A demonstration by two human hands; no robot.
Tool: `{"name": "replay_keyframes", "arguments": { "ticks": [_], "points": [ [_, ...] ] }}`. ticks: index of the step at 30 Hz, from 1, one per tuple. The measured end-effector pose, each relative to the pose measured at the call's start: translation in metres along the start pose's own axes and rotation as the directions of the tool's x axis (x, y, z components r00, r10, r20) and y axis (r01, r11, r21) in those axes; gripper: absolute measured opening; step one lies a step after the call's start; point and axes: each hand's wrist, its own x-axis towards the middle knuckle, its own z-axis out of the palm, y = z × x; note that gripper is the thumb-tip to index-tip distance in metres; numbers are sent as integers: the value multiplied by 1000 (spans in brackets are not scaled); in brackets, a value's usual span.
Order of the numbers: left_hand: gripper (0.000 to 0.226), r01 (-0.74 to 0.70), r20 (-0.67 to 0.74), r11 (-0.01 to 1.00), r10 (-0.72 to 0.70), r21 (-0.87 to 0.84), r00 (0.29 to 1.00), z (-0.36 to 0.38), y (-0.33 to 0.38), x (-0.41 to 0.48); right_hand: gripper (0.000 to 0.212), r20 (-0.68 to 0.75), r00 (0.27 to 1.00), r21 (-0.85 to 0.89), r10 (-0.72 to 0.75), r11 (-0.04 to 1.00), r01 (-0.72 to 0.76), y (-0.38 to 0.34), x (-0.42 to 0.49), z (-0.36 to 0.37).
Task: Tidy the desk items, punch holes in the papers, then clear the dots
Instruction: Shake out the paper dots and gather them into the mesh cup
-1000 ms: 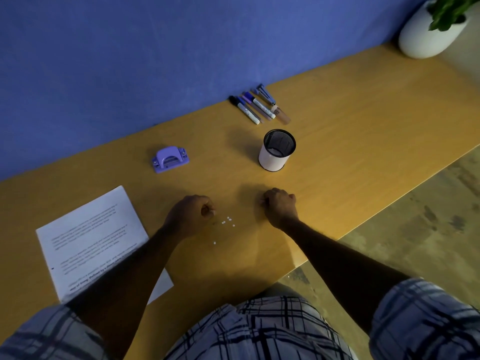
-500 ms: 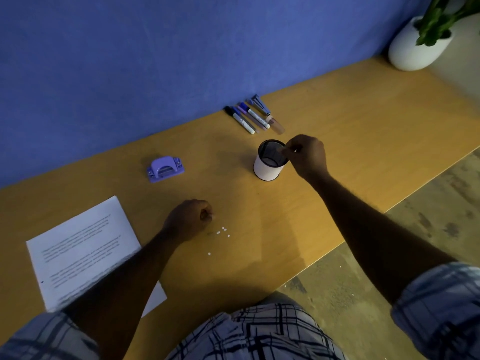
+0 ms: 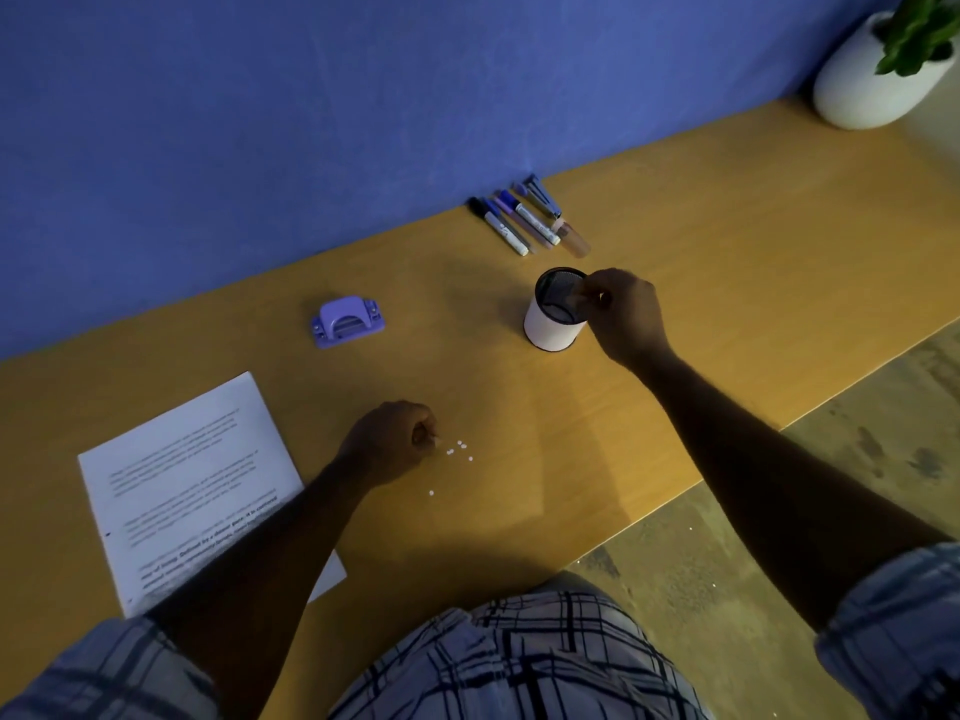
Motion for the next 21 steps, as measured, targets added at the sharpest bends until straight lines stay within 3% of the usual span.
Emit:
{"name": "replay_keyframes", "arguments": {
  "ticks": [2, 5, 8, 15, 21],
  "points": [
    [11, 2, 3, 1000, -2, -3, 1000, 5, 2, -3, 5, 87, 992, 45, -94, 995, 90, -14, -23, 15],
    [11, 17, -33, 1000, -18, -6, 999, 15, 5, -10, 2, 329, 938, 113, -105, 991, 72, -27, -62, 48],
    [13, 48, -119, 999, -49, -13, 992, 24, 8, -14, 8, 463, 879, 116, -118, 991, 72, -34, -91, 76],
    [18, 126, -196, 992, -120, 17, 973, 37, 16, -11, 26, 519, 829, 46, -207, 976, 214, -42, -107, 104],
    [18, 141, -214, 985, -117, 101, 970, 44, 20, -11, 24, 520, 810, 27, -272, 953, 302, -37, -99, 113]
  ]
}}
